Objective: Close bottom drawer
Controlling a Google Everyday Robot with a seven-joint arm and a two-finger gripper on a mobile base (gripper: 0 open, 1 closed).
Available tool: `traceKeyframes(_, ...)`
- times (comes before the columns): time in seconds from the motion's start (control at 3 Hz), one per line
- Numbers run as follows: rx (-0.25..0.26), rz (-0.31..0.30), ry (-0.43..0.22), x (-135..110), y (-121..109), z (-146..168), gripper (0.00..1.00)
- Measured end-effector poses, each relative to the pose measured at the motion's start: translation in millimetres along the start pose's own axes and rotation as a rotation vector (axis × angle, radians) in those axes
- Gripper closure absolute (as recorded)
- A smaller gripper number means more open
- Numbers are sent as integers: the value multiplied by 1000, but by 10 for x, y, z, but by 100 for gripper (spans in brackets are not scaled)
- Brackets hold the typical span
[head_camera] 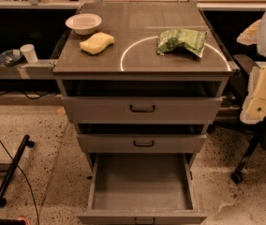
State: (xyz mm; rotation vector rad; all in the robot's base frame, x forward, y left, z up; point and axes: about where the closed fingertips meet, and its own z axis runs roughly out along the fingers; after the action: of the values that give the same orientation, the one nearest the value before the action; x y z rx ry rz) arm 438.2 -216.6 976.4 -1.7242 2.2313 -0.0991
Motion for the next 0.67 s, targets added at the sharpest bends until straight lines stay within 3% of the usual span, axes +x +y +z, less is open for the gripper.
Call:
traceKeyframes(0.33,0,0,0,0,0,0,0)
traceKeyframes(0.67,-45,27,-63,25,50,176,0)
